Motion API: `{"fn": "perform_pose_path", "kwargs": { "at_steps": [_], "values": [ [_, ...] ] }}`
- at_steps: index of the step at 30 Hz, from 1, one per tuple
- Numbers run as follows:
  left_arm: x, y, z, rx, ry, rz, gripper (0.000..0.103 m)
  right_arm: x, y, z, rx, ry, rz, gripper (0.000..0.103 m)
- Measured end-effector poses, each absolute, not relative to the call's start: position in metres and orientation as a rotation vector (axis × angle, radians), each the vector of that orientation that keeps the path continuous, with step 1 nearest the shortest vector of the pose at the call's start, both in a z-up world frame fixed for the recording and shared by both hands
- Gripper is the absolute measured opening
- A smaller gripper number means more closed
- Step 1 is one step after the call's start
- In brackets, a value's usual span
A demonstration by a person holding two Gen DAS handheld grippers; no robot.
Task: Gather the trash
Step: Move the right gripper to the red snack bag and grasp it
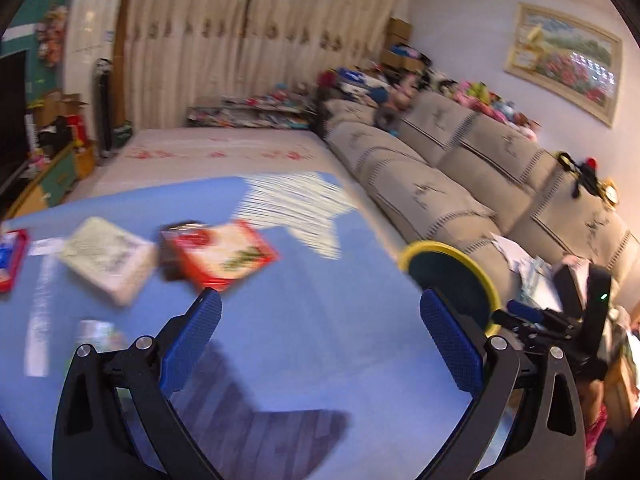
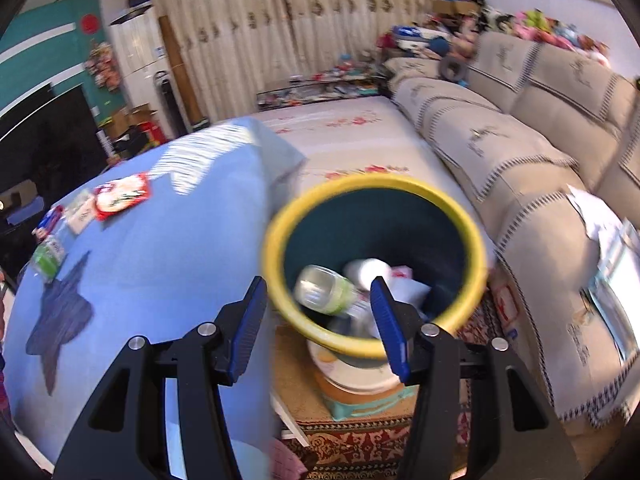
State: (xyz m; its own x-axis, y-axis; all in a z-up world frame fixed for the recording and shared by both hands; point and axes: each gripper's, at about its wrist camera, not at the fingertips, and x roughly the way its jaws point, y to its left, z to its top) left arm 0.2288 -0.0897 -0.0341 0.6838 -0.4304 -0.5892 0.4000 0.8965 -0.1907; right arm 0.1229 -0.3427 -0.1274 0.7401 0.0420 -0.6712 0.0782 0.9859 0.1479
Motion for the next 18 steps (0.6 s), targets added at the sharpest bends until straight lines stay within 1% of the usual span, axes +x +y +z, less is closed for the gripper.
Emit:
{"fn": "perform_pose_path", "kwargs": {
  "at_steps": [6, 10, 13, 18],
  "values": [
    [0.233, 0.025, -0.03, -0.108, 0.6, -0.268, 0.098, 0.174, -0.26, -0.103, 0.105, 0.737, 0.165, 0.052],
    [0.243, 0.075, -0.034, -0.14, 0.541, -0.146, 0.098, 0.212, -0.194, -0.098, 0.027, 0.751, 0.261, 0.052],
    [0.246, 0.097, -0.042, -0.161, 0.509, -0.096, 0.098, 0.243, -0.147, -0.1, -0.041, 0.756, 0.311, 0.052],
    [0.251, 0.102, -0.058, -0.209, 0.544, -0.121, 0.098, 0.292, -0.094, -0.121, -0.128, 0.817, 0.307, 0.052]
  ]
}}
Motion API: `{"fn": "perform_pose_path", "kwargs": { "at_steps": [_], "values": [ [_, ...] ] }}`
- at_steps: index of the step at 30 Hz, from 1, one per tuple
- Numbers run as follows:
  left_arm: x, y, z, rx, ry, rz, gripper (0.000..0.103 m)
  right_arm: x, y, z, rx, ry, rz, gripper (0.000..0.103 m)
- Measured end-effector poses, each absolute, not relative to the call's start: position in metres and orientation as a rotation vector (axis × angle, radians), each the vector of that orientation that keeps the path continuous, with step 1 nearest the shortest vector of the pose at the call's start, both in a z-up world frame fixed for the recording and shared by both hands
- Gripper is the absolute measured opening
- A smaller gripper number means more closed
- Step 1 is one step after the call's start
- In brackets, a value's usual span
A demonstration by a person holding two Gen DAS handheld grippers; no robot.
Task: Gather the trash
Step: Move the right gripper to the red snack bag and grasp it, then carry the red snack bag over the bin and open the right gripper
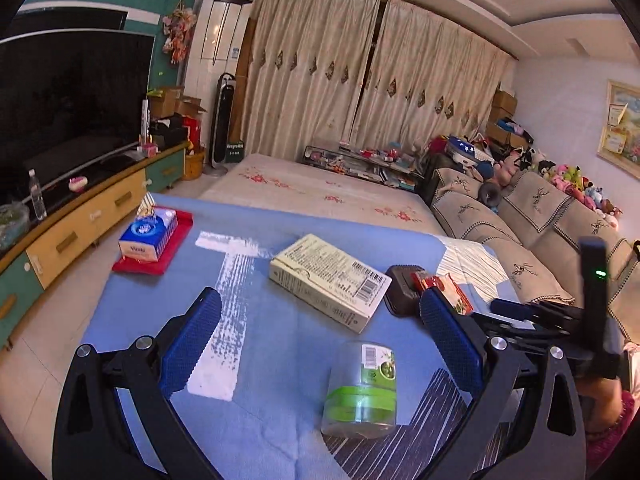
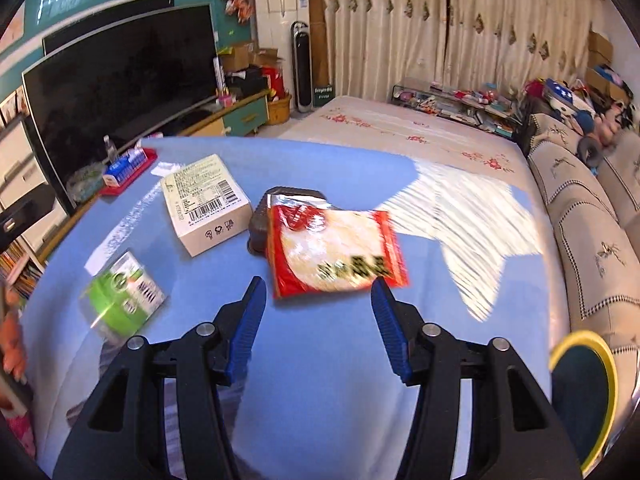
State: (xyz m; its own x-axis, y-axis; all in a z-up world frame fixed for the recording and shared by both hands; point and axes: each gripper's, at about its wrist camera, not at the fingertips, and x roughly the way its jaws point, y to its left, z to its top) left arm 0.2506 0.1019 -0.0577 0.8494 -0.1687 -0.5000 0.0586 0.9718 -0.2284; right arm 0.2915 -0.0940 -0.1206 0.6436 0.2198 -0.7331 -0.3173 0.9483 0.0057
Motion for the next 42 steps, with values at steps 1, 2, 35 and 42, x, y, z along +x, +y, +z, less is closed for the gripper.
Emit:
{"fn": "perform_pose_path", "kwargs": {
  "at_steps": [1, 2, 35, 42],
  "values": [
    [0.252, 0.101, -0.059, -0.216, 0.545, -0.12, 0.098, 0.299, -0.087, -0.125, -0.147, 0.825, 0.298, 0.052],
    [0.253, 0.1, -0.06, -0.221, 0.545, -0.119, 0.098, 0.305, -0.08, -0.129, -0.163, 0.831, 0.292, 0.052],
    [0.253, 0.069, -0.074, -0.17, 0.58, -0.132, 0.098, 0.231, -0.196, -0.056, 0.089, 0.6, 0.188, 0.012],
    [0.253, 0.058, -0.076, -0.143, 0.591, -0.148, 0.098, 0.2, -0.291, -0.076, 0.175, 0.625, -0.047, 0.012]
  ]
}}
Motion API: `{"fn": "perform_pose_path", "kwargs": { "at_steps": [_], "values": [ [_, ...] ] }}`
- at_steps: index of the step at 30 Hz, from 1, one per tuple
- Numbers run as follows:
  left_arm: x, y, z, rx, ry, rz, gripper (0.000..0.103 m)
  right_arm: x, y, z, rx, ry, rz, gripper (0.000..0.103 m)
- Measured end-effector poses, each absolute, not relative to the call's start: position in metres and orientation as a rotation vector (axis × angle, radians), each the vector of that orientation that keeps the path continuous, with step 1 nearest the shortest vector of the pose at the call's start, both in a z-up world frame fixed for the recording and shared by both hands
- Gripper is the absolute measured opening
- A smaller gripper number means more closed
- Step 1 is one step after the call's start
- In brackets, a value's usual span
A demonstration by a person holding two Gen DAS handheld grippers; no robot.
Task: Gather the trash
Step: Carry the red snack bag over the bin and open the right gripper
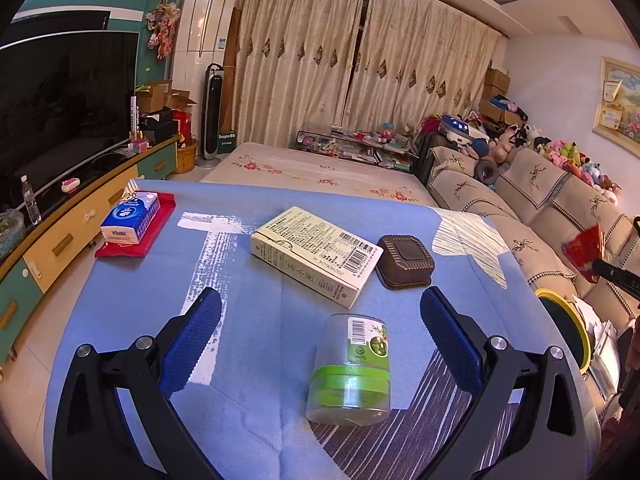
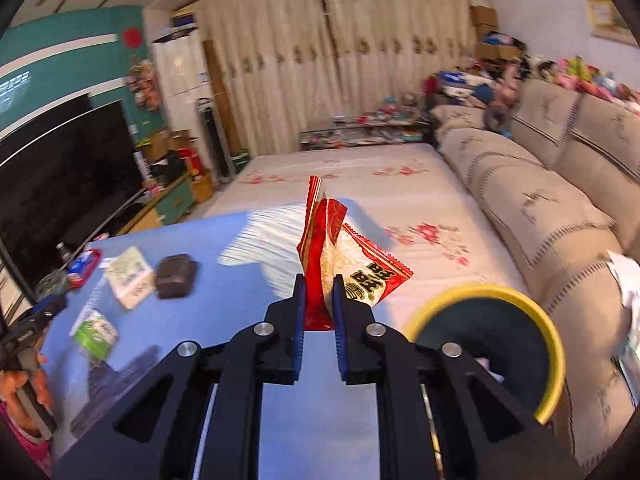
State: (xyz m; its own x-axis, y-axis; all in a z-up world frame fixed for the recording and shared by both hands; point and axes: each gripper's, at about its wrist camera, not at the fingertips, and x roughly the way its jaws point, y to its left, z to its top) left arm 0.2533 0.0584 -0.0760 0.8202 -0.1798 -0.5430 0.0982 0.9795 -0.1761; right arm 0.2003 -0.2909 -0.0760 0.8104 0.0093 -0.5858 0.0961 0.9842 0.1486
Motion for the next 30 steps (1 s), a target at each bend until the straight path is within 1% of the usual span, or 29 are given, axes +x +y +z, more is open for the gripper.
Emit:
{"fn": "perform_pose_path", "kwargs": {
  "at_steps": [8, 12, 14, 15, 18, 21, 26, 30],
  "values": [
    [0.254, 0.053, -0.079, -0.126, 0.601, -0.156, 0.098, 0.208, -0.352, -0.123, 0.236, 0.726, -0.245, 0.014],
    [0.254, 0.053, -0.079, -0.127, 0.604, -0.158, 0.098, 0.21, -0.372, -0.146, 0.257, 0.773, -0.311, 0.021],
    [0.254, 0.052, -0.08, -0.126, 0.605, -0.158, 0.098, 0.212, -0.378, -0.154, 0.271, 0.79, -0.332, 0.022],
    [0.254, 0.052, -0.08, -0.125, 0.604, -0.159, 0.098, 0.212, -0.38, -0.157, 0.278, 0.795, -0.337, 0.025],
    [0.253, 0.051, -0.079, -0.125, 0.604, -0.161, 0.098, 0.209, -0.382, -0.159, 0.282, 0.796, -0.349, 0.027],
    [0.253, 0.05, -0.08, -0.124, 0.606, -0.164, 0.098, 0.207, -0.382, -0.159, 0.279, 0.788, -0.356, 0.032],
    [0.253, 0.048, -0.08, -0.125, 0.609, -0.178, 0.098, 0.203, -0.381, -0.153, 0.273, 0.775, -0.342, 0.033],
    [0.253, 0.045, -0.081, -0.121, 0.62, -0.198, 0.098, 0.201, -0.376, -0.15, 0.268, 0.767, -0.327, 0.037]
  ]
}}
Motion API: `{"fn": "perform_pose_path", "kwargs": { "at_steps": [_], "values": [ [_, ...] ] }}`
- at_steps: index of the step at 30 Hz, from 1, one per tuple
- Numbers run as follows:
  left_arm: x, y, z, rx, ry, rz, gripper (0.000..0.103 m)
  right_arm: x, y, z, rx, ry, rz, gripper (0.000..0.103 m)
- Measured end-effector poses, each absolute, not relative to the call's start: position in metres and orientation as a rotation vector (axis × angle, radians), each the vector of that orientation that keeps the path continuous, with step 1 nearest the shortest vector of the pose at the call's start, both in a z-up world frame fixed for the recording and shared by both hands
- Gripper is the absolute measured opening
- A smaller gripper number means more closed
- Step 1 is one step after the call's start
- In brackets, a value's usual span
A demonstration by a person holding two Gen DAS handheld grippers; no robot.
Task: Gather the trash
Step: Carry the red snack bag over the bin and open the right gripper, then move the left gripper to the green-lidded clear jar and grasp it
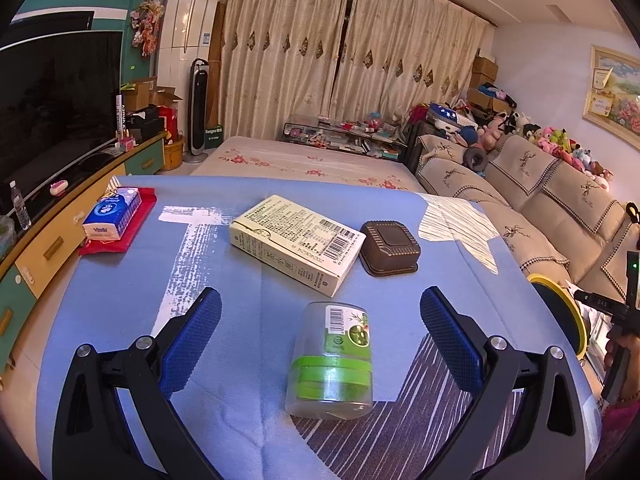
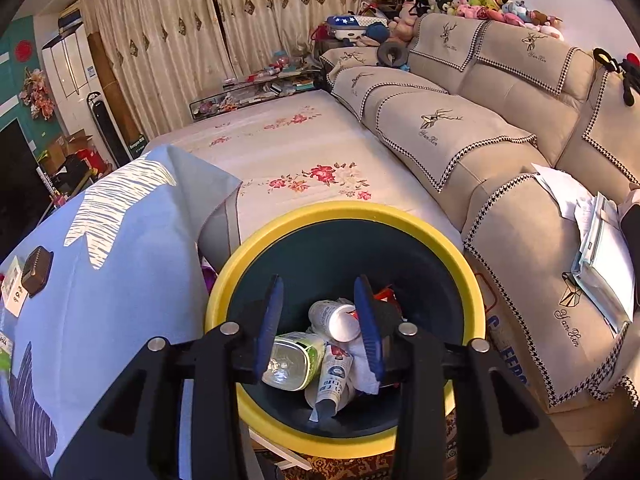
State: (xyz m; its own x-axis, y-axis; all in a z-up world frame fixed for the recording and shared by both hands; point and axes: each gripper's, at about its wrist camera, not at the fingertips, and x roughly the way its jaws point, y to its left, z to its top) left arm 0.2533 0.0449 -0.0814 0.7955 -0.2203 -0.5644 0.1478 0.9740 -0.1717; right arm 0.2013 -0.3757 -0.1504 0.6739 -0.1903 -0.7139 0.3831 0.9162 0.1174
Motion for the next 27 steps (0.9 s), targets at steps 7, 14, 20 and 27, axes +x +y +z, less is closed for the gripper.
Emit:
{"fn": "perform_pose_path", "kwargs": {
  "at_steps": [7, 14, 20, 27],
  "values": [
    [0.261, 0.033, -0.092, -0.073, 0.677, -0.217, 0.098, 0.201, -0.366, -0.145, 0.262, 0.759, -0.292, 0.037],
    [0.276, 0.022, -0.117, -0.043, 0.823, -0.231, 0.098, 0.196, -0.355, -0.139, 0.25, 0.748, -0.252, 0.038],
    [0.281, 0.017, -0.127, -0.039, 0.861, -0.233, 0.095, 0.192, -0.348, -0.14, 0.243, 0.751, -0.227, 0.038],
    [0.282, 0.017, -0.13, -0.042, 0.87, -0.234, 0.07, 0.182, -0.341, -0.142, 0.244, 0.757, -0.199, 0.038]
  ]
}}
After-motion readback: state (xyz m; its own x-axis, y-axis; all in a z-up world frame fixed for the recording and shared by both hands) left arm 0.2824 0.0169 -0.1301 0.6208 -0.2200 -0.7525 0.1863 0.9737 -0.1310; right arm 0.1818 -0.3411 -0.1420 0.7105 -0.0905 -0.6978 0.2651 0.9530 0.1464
